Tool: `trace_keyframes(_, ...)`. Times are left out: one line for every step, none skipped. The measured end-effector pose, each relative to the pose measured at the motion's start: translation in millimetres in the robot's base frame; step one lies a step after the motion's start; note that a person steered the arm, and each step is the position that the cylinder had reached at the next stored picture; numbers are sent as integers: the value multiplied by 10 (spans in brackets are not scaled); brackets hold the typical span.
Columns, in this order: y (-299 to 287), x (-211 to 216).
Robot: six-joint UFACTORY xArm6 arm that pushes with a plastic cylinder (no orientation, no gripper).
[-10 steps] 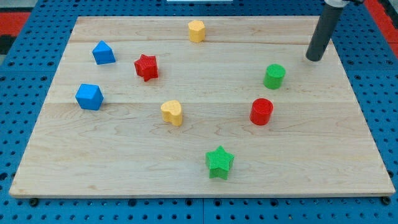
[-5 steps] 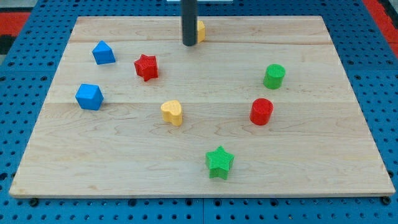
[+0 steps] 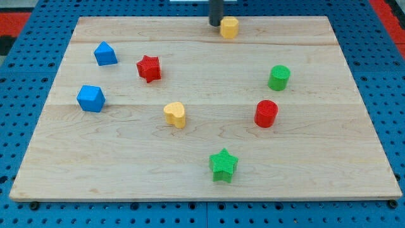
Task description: Slide the yellow hexagon towards the green circle
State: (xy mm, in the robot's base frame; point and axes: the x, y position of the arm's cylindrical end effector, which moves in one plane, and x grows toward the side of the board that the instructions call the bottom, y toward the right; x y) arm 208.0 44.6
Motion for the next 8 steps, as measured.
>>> trace_keyframes(235, 212)
trace_keyframes(573, 494)
trace_keyframes(686, 462)
trace_keyframes(832, 340)
trace_keyframes(1031, 420)
trace_keyframes(1056, 574)
trace_keyframes(1061, 853)
trace_keyframes(1086, 888)
